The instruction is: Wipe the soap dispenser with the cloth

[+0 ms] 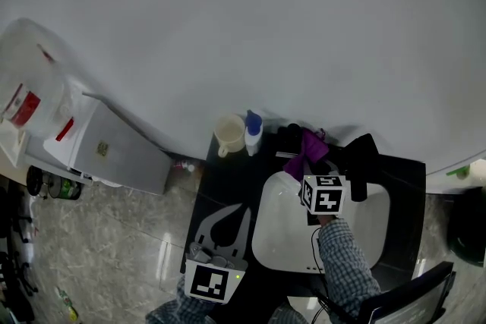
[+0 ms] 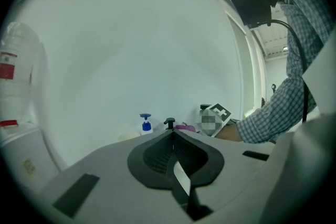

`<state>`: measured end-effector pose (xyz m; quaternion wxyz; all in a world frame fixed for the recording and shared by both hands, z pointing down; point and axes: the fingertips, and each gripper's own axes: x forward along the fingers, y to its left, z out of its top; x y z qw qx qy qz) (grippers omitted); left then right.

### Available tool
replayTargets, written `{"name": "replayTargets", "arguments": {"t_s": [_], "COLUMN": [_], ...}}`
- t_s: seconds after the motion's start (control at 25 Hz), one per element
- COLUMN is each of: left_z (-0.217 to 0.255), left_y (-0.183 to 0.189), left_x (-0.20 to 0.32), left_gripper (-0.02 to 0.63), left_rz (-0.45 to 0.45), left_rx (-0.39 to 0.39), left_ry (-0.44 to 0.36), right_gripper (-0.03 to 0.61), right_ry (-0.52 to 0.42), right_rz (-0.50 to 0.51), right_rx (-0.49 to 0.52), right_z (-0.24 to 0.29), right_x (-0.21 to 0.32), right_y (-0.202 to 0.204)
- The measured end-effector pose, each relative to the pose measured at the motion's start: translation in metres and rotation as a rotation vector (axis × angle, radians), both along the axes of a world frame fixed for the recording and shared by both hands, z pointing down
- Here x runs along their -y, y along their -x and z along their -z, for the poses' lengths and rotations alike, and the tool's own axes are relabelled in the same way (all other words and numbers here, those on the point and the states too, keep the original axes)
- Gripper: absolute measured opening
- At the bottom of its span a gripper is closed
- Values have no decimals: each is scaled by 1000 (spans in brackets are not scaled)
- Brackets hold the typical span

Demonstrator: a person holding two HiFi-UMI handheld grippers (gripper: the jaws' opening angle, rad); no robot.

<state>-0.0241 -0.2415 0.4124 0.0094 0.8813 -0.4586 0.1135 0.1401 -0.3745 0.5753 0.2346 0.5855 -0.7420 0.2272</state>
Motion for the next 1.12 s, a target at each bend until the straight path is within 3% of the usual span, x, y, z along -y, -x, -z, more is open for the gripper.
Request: {"name": "replayTargets", "arguments": {"t_s": [0.16,0.32,0.56,0.84,1.12], "left_z": [-3,1,7,12,7], "left_y": [2,0,-1,-3,4], "left_x": [0,1,7,7,2], "left_gripper": [2,2,2,2,2], "left_rz": [6,8,13,7,26], "left_rx": [-4,-18,-45,-46,-40], "left_ry": [7,-2,-5,-21,-10], "right_gripper": [80,80,80,80,80], "right_ry": [38,19,-102,-294,-319], "right_rz": [-12,-20,-26,22,66], "right_rx": [-30,-38,11,61,-20], "right_z": [-16,-2,57,141,142], "right_x": [-10,-19,-36,-16,18], "right_y": [-7,-9,0,26,44]}}
